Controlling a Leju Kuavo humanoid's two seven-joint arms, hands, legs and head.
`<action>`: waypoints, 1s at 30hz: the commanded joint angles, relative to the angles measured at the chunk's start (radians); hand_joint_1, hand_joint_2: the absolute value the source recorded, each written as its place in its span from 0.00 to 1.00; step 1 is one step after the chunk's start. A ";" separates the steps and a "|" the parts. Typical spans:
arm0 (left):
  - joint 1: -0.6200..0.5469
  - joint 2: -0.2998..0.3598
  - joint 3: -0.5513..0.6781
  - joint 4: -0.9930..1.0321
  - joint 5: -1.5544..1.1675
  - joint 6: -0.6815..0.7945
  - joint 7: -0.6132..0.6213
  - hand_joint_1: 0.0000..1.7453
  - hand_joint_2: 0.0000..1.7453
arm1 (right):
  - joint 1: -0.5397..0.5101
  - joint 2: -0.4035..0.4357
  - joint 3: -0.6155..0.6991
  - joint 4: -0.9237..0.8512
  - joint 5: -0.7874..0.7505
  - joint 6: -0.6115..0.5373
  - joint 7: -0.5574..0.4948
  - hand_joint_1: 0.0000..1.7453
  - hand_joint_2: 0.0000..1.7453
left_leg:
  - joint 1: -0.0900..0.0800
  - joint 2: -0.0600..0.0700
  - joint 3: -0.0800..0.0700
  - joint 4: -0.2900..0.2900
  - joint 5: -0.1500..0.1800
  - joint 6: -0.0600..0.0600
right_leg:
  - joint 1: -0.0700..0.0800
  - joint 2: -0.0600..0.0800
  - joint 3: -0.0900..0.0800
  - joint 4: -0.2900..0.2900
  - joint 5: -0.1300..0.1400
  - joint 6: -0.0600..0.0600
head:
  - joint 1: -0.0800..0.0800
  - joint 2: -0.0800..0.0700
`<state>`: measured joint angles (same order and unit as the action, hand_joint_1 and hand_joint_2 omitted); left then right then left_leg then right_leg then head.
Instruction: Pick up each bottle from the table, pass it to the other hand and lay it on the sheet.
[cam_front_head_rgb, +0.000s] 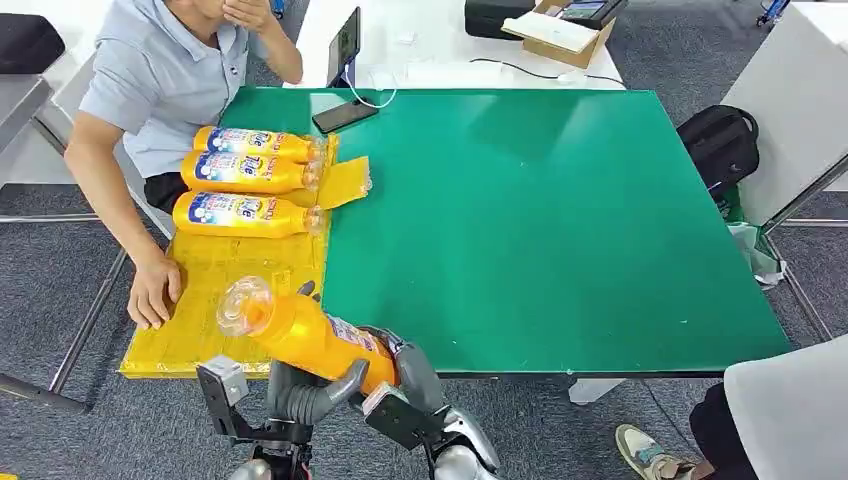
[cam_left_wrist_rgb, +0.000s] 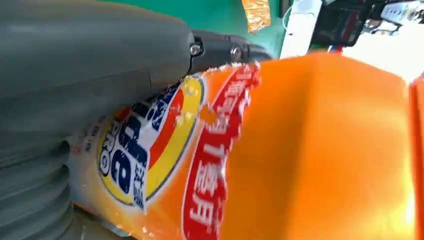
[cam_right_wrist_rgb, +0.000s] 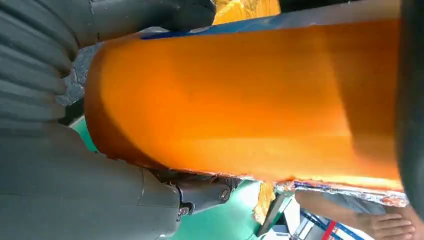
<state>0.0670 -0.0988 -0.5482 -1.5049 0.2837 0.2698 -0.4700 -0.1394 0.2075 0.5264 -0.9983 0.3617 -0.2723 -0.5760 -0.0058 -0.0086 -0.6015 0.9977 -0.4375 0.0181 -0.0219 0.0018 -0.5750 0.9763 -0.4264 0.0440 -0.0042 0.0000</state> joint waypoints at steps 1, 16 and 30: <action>-0.046 0.000 -0.020 0.040 0.056 -0.053 0.030 0.85 1.00 | -0.038 -0.016 0.097 0.076 0.001 -0.001 -0.007 0.76 1.00 | 0.002 0.000 0.003 0.000 -0.001 -0.002 | 0.002 -0.001 0.003 -0.001 -0.001 -0.002 | 0.000 0.000; -0.007 -0.004 0.081 0.038 0.296 -0.091 0.149 1.00 1.00 | -0.002 -0.027 0.068 0.029 -0.046 -0.120 -0.029 0.00 0.00 | 0.001 0.001 0.003 0.000 -0.001 -0.001 | 0.002 0.000 0.003 -0.001 -0.001 -0.002 | 0.000 0.000; -0.006 -0.038 0.354 -0.012 0.037 0.110 0.056 1.00 1.00 | 0.142 -0.078 -0.320 -0.155 -0.046 -0.426 -0.122 0.00 0.00 | 0.002 -0.002 0.003 0.000 -0.001 -0.001 | 0.002 -0.003 0.004 -0.001 -0.001 -0.002 | 0.000 0.000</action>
<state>0.0927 -0.1103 -0.3394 -1.5396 0.3417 0.3975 -0.4429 -0.0403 0.1446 0.4603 -1.0788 0.3048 -0.6379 -0.6760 -0.0059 -0.0092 -0.6021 0.9977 -0.4376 0.0181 -0.0218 0.0015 -0.5754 0.9763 -0.4265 0.0441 -0.0038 0.0000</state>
